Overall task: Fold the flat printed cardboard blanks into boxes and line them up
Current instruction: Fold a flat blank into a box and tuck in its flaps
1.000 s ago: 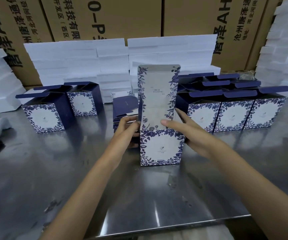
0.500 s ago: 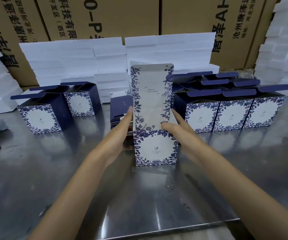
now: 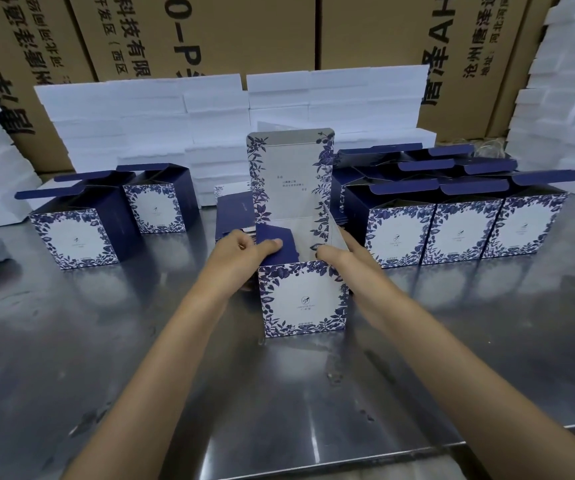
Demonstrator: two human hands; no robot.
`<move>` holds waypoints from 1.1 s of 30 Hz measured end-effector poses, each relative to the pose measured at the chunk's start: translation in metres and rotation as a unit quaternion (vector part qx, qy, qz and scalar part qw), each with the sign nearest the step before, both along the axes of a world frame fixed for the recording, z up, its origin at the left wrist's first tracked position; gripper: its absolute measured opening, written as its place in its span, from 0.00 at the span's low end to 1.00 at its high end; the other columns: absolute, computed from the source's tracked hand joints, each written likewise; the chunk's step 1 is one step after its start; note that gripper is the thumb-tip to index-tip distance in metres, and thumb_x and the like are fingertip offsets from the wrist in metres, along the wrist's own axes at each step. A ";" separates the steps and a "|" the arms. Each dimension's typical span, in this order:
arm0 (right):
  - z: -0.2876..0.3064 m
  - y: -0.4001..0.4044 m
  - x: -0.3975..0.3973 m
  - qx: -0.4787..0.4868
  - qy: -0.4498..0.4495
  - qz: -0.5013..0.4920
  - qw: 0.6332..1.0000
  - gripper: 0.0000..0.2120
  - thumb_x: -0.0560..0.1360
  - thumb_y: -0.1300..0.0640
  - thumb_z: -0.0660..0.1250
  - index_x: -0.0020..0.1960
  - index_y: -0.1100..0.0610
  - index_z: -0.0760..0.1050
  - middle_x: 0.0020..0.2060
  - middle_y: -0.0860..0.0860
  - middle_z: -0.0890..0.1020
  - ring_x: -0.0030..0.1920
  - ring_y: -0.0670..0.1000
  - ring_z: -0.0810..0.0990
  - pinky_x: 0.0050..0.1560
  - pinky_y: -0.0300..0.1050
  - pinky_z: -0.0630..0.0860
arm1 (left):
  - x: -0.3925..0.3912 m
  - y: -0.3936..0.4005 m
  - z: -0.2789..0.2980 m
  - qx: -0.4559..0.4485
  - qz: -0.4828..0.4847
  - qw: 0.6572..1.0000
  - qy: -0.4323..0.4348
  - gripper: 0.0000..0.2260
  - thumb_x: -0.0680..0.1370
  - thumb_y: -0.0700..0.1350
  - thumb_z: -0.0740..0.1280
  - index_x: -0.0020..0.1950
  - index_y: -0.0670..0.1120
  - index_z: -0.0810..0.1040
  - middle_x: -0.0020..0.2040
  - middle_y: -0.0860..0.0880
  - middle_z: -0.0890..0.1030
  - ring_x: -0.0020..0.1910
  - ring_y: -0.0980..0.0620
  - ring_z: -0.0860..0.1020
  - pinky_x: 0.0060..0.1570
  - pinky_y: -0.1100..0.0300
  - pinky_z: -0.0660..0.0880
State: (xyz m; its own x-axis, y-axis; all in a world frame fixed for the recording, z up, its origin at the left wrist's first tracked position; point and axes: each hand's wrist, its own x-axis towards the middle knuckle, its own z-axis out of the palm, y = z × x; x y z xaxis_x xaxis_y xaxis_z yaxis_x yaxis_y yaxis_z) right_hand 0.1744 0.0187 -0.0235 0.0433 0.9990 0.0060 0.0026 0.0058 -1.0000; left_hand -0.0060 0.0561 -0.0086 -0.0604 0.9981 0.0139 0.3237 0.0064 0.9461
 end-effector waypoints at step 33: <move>-0.005 0.004 0.006 -0.007 -0.042 0.027 0.999 0.38 0.64 0.40 0.74 0.74 0.42 0.71 0.58 0.43 0.85 0.62 0.49 0.81 0.68 0.53 0.75 | 0.031 0.022 0.012 0.128 -0.040 0.963 0.234 0.07 0.82 0.49 0.61 0.52 0.47 0.73 0.60 0.46 0.64 0.51 0.46 0.75 0.50 0.54 0.72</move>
